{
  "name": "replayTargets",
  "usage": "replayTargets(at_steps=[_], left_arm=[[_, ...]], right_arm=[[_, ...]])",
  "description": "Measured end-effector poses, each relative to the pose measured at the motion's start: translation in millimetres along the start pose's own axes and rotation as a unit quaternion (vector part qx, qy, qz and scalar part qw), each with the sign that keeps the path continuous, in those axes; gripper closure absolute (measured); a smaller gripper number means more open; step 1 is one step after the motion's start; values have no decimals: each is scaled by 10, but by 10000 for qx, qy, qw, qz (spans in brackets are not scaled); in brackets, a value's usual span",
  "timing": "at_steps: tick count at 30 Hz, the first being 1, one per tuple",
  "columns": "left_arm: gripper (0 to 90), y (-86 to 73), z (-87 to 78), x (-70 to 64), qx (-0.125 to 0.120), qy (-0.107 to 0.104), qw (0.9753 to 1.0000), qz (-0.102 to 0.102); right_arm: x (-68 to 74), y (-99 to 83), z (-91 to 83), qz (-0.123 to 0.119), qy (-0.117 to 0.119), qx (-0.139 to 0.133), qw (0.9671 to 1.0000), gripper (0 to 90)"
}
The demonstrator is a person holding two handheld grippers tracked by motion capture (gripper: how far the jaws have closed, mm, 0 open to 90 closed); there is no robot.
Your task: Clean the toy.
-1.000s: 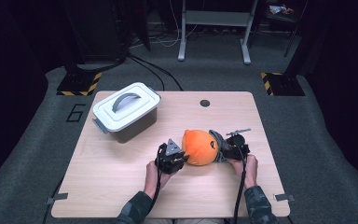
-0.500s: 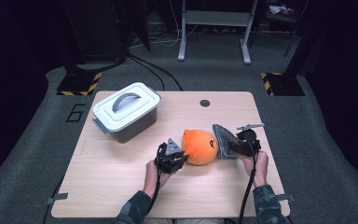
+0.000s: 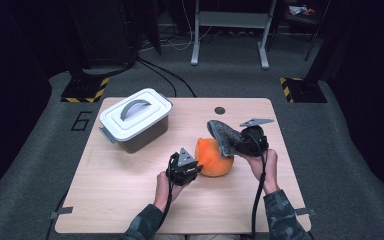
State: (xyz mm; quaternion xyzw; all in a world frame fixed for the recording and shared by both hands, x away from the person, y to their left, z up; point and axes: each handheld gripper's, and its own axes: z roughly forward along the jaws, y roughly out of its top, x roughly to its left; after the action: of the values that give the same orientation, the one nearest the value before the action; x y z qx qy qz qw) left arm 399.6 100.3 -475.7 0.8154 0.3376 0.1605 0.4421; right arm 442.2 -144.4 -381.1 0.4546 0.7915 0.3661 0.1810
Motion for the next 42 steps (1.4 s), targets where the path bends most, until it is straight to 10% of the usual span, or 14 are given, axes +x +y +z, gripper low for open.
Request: replayTargets(at_steps=[17, 30, 42], left_arm=[[775, 50, -1, -40, -66, 132, 9998, 167], [790, 67, -13, -50, -24, 107, 9997, 207], [833, 61, 30, -57, -12, 107, 9999, 105]], right_arm=[[407, 107, 452, -344, 574, 297, 9973, 735], [486, 40, 594, -937, 176, 542, 9940, 749], [422, -12, 506, -807, 124, 446, 9957, 747]])
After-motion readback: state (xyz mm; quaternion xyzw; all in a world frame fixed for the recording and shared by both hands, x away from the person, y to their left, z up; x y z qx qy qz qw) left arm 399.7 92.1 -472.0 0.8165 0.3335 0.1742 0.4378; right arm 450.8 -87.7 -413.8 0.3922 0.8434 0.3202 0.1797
